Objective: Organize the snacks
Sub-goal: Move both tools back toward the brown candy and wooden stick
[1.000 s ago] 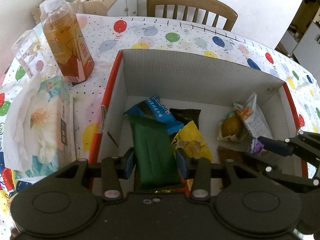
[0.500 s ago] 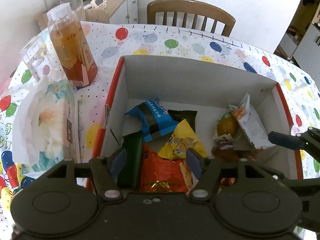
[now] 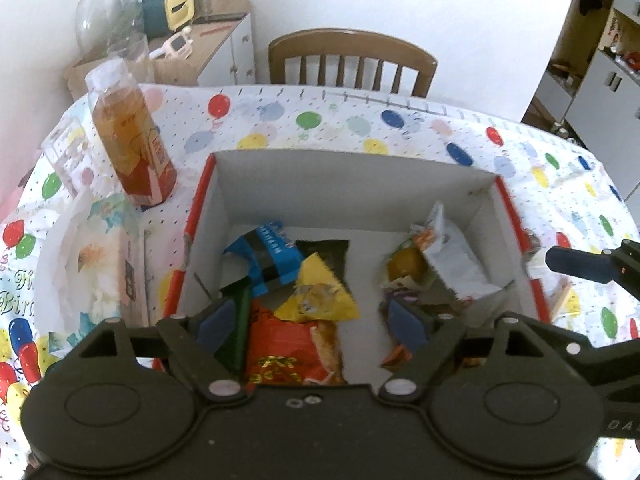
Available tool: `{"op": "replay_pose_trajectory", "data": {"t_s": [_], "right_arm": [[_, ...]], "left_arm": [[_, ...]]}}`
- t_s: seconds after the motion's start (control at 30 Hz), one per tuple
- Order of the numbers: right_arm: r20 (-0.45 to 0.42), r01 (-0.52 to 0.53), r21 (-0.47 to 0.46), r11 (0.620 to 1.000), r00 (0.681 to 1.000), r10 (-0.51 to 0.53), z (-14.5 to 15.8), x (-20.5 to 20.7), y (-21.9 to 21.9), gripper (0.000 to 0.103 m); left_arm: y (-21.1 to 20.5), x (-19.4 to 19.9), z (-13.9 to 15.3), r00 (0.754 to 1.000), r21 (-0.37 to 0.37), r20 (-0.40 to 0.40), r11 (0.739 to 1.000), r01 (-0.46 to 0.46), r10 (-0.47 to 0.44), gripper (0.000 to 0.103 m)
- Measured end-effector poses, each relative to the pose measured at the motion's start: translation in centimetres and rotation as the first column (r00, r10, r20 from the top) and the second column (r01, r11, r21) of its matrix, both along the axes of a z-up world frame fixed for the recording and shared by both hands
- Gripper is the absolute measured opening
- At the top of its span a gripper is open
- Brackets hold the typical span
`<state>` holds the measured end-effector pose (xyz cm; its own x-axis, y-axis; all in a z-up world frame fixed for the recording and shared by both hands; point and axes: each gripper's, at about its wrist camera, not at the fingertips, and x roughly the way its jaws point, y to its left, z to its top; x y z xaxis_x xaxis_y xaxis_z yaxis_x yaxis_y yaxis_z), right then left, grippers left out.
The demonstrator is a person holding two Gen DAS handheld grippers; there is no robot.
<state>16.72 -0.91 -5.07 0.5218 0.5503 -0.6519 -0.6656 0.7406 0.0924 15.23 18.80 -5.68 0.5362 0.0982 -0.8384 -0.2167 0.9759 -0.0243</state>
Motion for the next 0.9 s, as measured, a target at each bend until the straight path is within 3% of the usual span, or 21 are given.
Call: {"op": "replay_pose_trajectory", "data": {"t_s": [0.47,0.7,0.9], "right_arm": [[0.039,0.139,0.069,0.988,0.989,-0.142,1.6,-1.3,-8.8,0.082],[0.006,0.23,0.03,0.973,0.973,-0.231,-0.3,-1.8,-13.7,0.082],[-0.01,0.274,-0.011,0.962,0.962,-0.274,-2.2,-1.7,-16.0,0.082]], "left_arm": [[-6.5,-0.2,2.7,0.984,0.015,0.136,0.994,0.11,-0.111,0.101],[-10.4,0.2,2.6,0.964,0.012,0.175,0.98,0.199,-0.198,0.102],[-13.2,1.7,1.9,0.961,-0.021,0.172,0.974,0.224,-0.217,0.102]]}}
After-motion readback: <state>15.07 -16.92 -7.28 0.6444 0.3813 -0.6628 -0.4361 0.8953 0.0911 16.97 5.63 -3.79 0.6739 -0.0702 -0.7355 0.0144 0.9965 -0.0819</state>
